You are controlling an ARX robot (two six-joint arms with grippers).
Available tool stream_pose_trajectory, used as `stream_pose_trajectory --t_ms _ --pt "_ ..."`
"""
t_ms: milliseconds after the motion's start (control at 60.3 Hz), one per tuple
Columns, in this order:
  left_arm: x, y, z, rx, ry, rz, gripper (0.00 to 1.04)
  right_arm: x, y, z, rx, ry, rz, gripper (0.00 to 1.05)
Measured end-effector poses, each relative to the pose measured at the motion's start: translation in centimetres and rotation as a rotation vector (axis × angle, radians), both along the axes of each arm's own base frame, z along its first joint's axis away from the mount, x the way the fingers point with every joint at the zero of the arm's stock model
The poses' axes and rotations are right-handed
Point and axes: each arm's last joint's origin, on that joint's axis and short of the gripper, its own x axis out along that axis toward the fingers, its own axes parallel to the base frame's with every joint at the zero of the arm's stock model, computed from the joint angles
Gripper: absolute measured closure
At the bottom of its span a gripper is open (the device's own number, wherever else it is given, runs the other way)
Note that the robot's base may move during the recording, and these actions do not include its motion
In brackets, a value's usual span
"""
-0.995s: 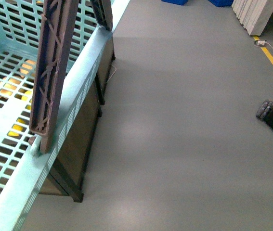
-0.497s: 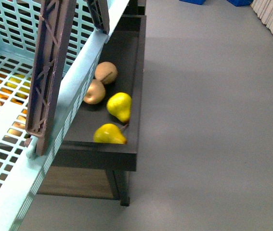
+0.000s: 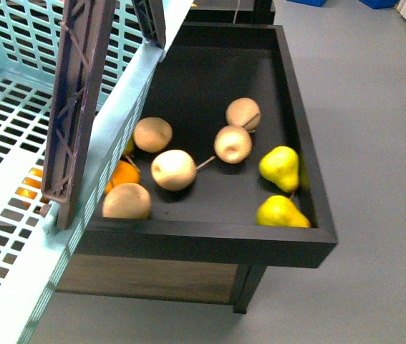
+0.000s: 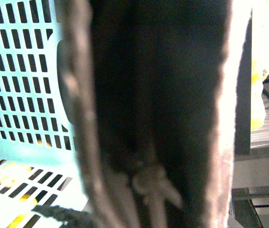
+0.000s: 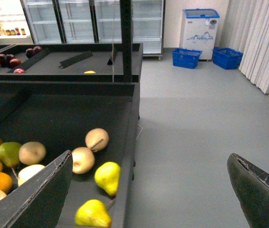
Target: Pick mango and avocado into basket
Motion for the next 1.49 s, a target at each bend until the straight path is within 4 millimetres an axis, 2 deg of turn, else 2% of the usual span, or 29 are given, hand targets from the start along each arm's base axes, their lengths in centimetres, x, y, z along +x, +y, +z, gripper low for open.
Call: stream_pose_trajectory --t_ms 1492 --pt "0.01 0.02 0.00 0.002 0.000 0.004 0.93 0.01 0.01 -0.01 0.000 0.001 0.002 0.09"
